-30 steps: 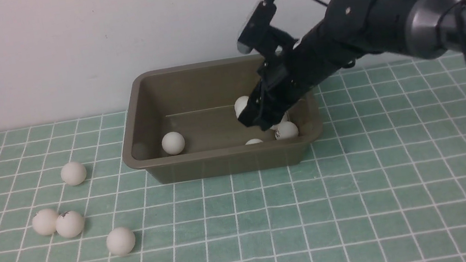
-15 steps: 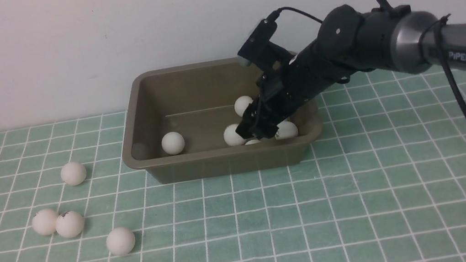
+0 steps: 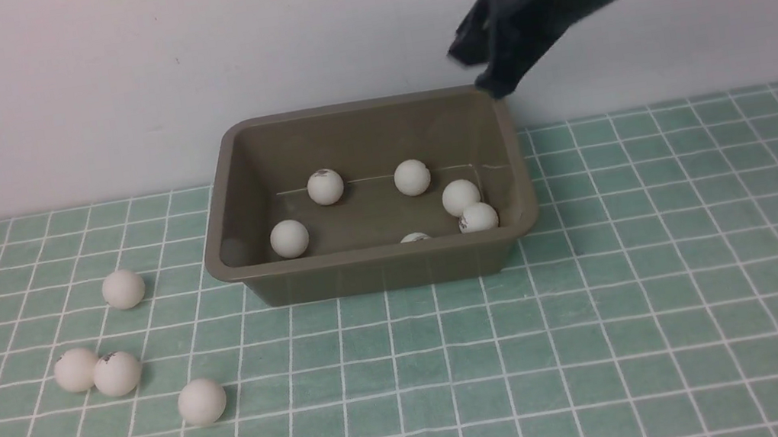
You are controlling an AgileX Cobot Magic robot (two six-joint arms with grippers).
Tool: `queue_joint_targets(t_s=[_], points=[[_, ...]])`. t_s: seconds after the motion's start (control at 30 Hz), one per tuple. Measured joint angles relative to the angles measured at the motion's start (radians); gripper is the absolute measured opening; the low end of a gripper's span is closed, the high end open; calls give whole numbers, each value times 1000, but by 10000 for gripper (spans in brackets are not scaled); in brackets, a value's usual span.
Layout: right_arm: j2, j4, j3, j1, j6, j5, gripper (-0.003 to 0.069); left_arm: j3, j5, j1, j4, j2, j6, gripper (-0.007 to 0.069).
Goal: Put the table tennis balls in the box on the green coffee tablecloth.
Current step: 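Reach for and grasp a ping pong ball on the table beside the basket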
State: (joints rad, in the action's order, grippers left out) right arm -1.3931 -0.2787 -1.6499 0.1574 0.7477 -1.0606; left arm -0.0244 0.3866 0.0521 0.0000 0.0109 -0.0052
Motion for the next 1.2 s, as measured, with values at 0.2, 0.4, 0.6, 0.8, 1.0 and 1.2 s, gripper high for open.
queue_joint_targets(t_s=[0.2, 0.4, 0.6, 0.8, 1.0, 1.2], points=[[277, -31, 407, -73, -1, 225, -10, 0, 0, 0, 0, 0, 0, -4], [468, -137, 848, -75, -36, 495, -10, 0, 0, 0, 0, 0, 0, -4], [516, -214, 1072, -75, -45, 648, -10, 0, 0, 0, 0, 0, 0, -4], [522, -334, 1215, -75, -52, 785, -10, 0, 0, 0, 0, 0, 0, -4], [524, -514, 1280, -75, -65, 922, -10, 0, 0, 0, 0, 0, 0, -4], [528, -647, 1323, -75, -69, 1012, -10, 0, 0, 0, 0, 0, 0, -4]])
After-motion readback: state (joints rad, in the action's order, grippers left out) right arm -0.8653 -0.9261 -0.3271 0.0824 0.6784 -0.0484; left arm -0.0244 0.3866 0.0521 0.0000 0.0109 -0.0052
